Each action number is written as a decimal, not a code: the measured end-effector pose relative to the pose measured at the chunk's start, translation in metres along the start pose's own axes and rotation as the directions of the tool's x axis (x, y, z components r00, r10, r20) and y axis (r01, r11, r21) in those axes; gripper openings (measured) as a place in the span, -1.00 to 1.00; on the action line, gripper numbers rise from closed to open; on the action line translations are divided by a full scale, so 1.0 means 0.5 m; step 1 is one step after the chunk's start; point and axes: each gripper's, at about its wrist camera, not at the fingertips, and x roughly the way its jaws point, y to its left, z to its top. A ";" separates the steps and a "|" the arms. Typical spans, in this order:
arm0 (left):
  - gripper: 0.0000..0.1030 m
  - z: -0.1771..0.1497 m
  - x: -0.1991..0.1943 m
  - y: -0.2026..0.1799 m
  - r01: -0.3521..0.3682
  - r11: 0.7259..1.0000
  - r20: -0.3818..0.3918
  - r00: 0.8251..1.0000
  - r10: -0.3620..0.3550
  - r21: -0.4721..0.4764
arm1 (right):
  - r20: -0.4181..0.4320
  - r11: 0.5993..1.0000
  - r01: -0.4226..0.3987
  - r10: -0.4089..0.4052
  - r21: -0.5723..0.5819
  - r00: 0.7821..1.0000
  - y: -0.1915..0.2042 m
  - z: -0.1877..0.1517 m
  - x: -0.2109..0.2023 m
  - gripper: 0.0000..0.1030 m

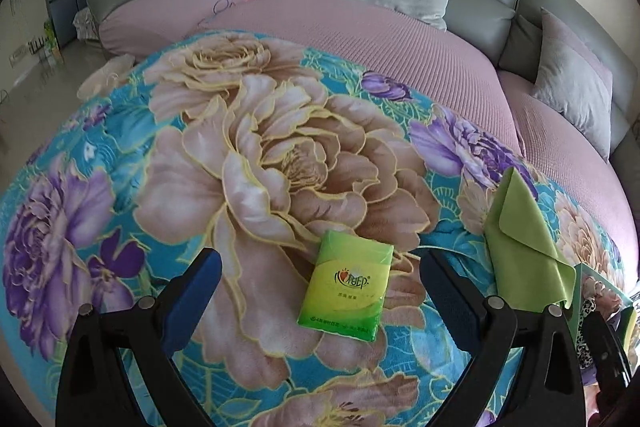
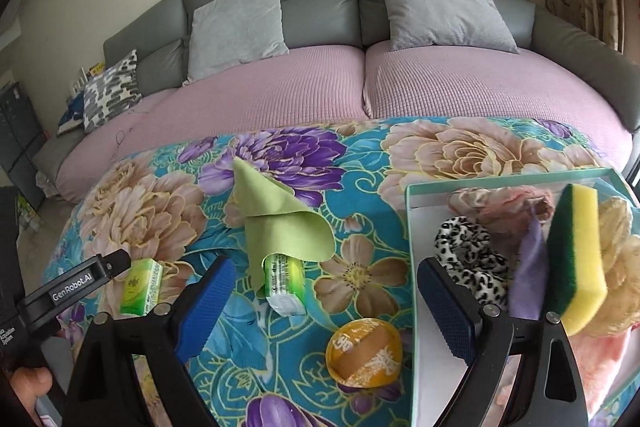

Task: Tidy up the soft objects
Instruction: 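Grasp the green tissue pack with the left tool while the right tool grasps the green cloth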

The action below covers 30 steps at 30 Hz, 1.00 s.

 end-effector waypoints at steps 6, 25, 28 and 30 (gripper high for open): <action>0.93 -0.011 0.038 -0.010 -0.019 0.999 -0.055 0.998 0.021 0.047 | -0.049 0.999 0.004 -0.006 -0.041 0.999 0.022 -0.012 0.031 0.67; 0.65 -0.026 0.081 -0.027 -0.022 0.995 -0.132 0.991 0.034 0.095 | -0.036 0.998 -0.013 0.010 -0.063 0.999 0.037 0.032 0.080 0.48; 0.57 -0.028 0.084 -0.033 -0.018 0.994 -0.134 0.990 0.033 0.112 | -0.027 0.995 -0.003 0.000 -0.104 1.000 0.048 0.047 0.087 0.37; 0.39 -0.027 0.084 -0.035 -0.010 0.993 -0.133 0.991 0.025 0.116 | -0.036 0.991 0.008 -0.013 -0.136 0.999 0.057 0.055 0.097 0.36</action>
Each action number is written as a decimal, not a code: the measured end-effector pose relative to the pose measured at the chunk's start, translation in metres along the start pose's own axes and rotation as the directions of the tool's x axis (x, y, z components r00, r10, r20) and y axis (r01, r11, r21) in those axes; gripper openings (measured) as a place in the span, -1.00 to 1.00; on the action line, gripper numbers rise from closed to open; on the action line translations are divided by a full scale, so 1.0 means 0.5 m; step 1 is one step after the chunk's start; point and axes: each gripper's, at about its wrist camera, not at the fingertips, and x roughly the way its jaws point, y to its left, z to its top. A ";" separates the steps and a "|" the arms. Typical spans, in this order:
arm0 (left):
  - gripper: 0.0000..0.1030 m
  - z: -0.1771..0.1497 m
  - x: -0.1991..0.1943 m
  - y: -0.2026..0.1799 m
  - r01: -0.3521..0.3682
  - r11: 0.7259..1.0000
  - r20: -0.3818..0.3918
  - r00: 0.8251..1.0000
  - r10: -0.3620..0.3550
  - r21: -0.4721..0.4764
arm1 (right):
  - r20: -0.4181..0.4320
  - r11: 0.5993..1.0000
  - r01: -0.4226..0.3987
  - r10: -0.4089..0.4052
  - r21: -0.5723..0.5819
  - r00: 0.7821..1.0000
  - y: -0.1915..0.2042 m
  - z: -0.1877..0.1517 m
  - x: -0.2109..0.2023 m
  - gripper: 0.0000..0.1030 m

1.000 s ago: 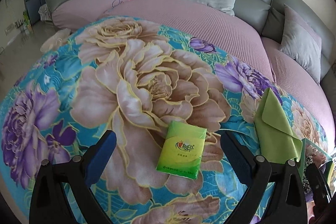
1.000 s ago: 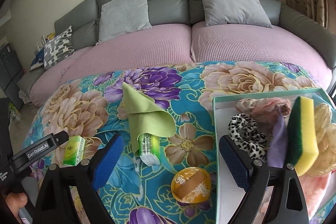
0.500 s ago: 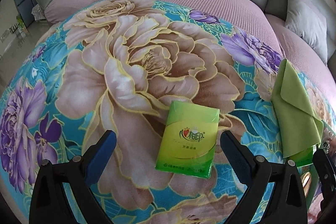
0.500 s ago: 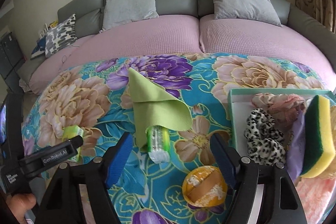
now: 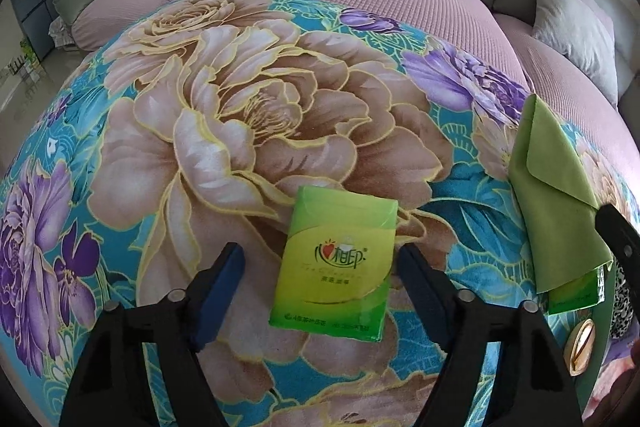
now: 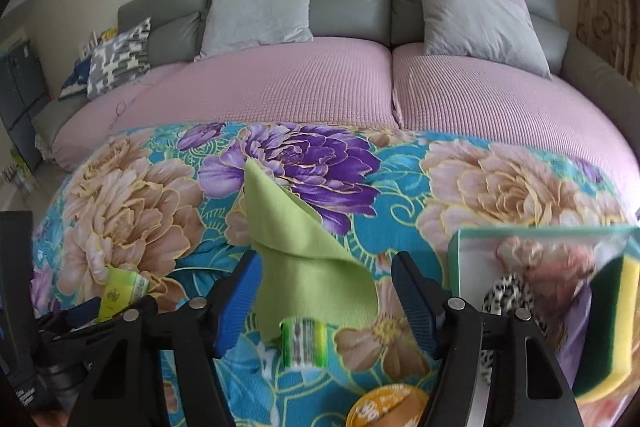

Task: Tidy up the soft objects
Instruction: 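Grasp the green tissue pack with the left tool while the right tool grasps the green cloth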

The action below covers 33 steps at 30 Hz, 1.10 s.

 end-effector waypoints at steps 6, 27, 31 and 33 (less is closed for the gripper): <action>0.01 0.000 -0.007 -0.001 0.024 1.000 0.007 1.000 -0.024 0.003 | -0.023 0.998 0.019 -0.020 -0.057 1.000 0.020 0.007 0.020 0.12; -0.02 0.004 -0.018 -0.005 0.030 1.000 0.008 1.000 -0.030 -0.004 | 0.041 0.998 -0.008 0.011 -0.066 0.999 0.025 -0.001 -0.015 -0.60; -0.02 0.004 -0.018 -0.006 0.032 0.999 0.007 0.999 -0.032 -0.009 | 0.038 0.998 0.001 0.001 -0.063 0.999 0.022 -0.007 -0.013 -0.54; -0.02 0.004 -0.017 -0.004 0.037 0.999 0.004 0.999 -0.037 -0.015 | 0.035 0.997 0.011 -0.008 -0.071 0.999 0.022 -0.008 -0.014 -0.54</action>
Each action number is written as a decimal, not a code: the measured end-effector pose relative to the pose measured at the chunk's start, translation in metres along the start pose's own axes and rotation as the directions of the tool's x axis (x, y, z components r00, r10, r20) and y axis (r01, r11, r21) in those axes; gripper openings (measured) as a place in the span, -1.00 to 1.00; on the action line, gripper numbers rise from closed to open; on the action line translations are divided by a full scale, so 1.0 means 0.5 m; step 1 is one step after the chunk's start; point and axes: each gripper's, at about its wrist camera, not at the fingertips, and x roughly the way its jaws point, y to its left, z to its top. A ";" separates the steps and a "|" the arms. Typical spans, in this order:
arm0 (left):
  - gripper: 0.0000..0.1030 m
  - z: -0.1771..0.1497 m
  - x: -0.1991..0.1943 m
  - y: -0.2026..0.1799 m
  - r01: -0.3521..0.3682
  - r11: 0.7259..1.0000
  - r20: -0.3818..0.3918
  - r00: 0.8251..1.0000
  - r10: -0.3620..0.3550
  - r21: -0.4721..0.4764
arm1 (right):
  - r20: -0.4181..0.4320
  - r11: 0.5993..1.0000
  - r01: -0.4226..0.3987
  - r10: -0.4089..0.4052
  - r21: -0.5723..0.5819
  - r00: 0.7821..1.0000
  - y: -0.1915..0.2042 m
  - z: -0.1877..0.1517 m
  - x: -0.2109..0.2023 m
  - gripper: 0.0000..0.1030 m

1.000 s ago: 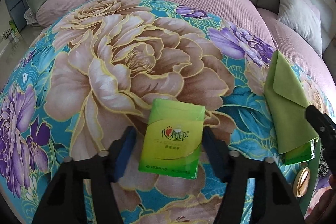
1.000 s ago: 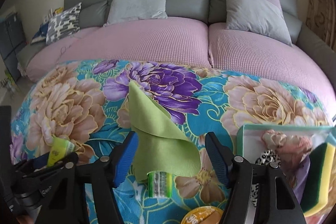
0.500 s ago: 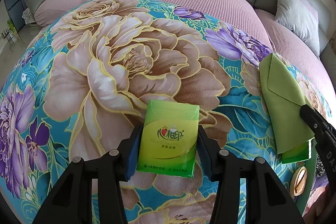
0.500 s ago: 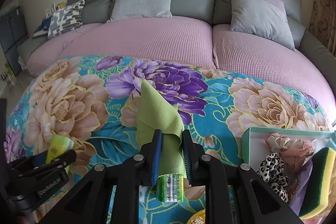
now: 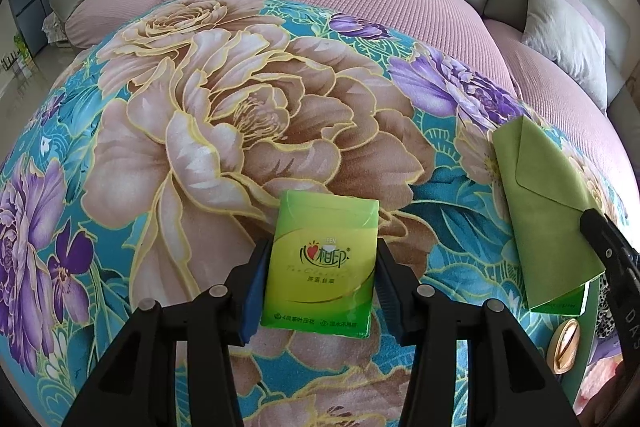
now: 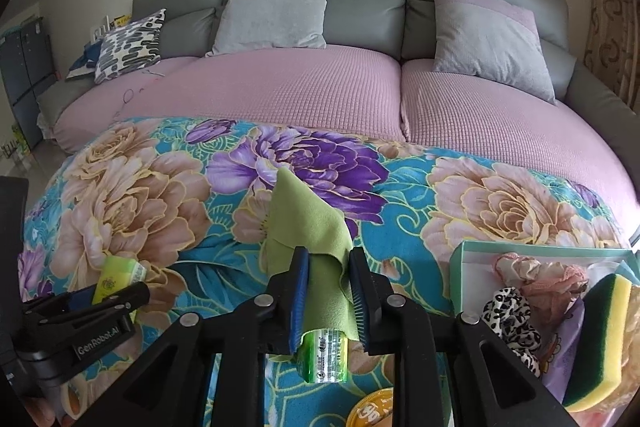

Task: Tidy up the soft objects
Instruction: 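Grasp the green tissue pack with the left tool while the right tool grasps the green cloth, then carry the tissue pack and green cloth over the tray with both tools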

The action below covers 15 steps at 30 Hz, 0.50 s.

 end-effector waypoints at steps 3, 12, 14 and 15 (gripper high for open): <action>-0.02 0.000 0.000 0.000 -0.002 1.000 -0.002 1.000 0.002 0.002 | 0.006 1.000 0.002 -0.002 -0.004 1.000 -0.001 -0.003 -0.003 -0.54; -0.02 -0.002 0.001 -0.004 -0.009 1.000 -0.006 1.000 0.009 0.013 | -0.024 1.000 -0.016 0.017 0.004 1.000 -0.008 -0.006 0.005 -0.55; -0.02 -0.003 0.001 -0.004 -0.006 1.000 -0.006 1.000 0.006 0.014 | -0.027 1.000 -0.015 0.015 0.011 1.000 -0.010 -0.007 0.007 -0.63; -0.02 -0.003 0.001 -0.004 -0.007 1.000 -0.006 1.000 0.007 0.015 | -0.028 1.000 -0.020 0.021 0.017 0.999 -0.011 -0.008 0.007 -0.66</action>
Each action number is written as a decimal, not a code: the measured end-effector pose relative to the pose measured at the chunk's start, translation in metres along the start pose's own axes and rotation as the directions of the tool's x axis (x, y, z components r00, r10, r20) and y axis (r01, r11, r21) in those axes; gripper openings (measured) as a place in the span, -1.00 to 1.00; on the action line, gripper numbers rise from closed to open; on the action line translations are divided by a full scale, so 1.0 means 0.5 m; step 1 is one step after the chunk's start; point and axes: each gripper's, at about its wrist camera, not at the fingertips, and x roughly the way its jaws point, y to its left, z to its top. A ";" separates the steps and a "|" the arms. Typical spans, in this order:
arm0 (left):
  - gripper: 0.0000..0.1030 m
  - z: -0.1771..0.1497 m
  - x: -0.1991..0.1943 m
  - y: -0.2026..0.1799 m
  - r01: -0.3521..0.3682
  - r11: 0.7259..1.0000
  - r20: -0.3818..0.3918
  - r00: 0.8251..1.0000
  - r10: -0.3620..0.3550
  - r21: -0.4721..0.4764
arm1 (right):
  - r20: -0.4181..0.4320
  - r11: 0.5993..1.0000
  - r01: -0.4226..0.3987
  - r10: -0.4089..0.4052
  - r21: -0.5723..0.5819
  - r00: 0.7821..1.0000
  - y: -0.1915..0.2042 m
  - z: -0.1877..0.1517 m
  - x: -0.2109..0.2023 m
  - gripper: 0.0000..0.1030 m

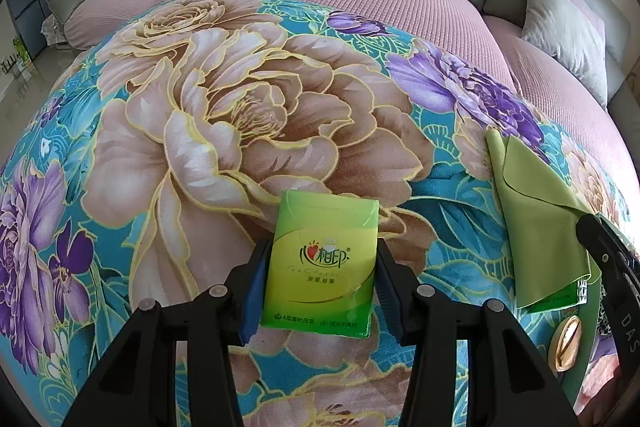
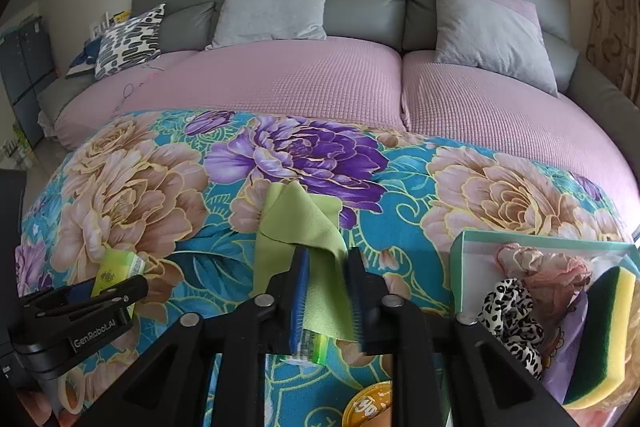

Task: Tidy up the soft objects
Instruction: 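Carry the tissue pack and green cloth over the tray with both tools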

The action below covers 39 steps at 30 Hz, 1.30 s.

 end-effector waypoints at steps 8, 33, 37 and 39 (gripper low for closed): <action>-0.02 -0.001 0.002 -0.002 -0.001 1.000 0.002 1.000 0.001 0.007 | -0.003 0.999 -0.025 0.025 0.028 1.000 -0.008 -0.002 -0.003 -0.99; -0.03 0.007 -0.169 -0.085 0.201 0.975 0.210 0.953 -0.216 0.090 | 0.483 0.968 0.000 -0.125 0.251 0.867 -0.154 0.008 -0.378 -0.99; -0.03 -0.008 -0.197 -0.145 0.258 0.951 0.208 0.934 -0.291 0.172 | 0.518 0.935 0.058 -0.244 0.349 0.820 -0.221 -0.020 -0.446 -0.99; -0.03 -0.019 -0.208 -0.183 0.288 0.931 0.195 0.923 -0.333 0.225 | 0.528 0.914 0.074 -0.295 0.399 0.796 -0.253 -0.036 -0.476 -0.99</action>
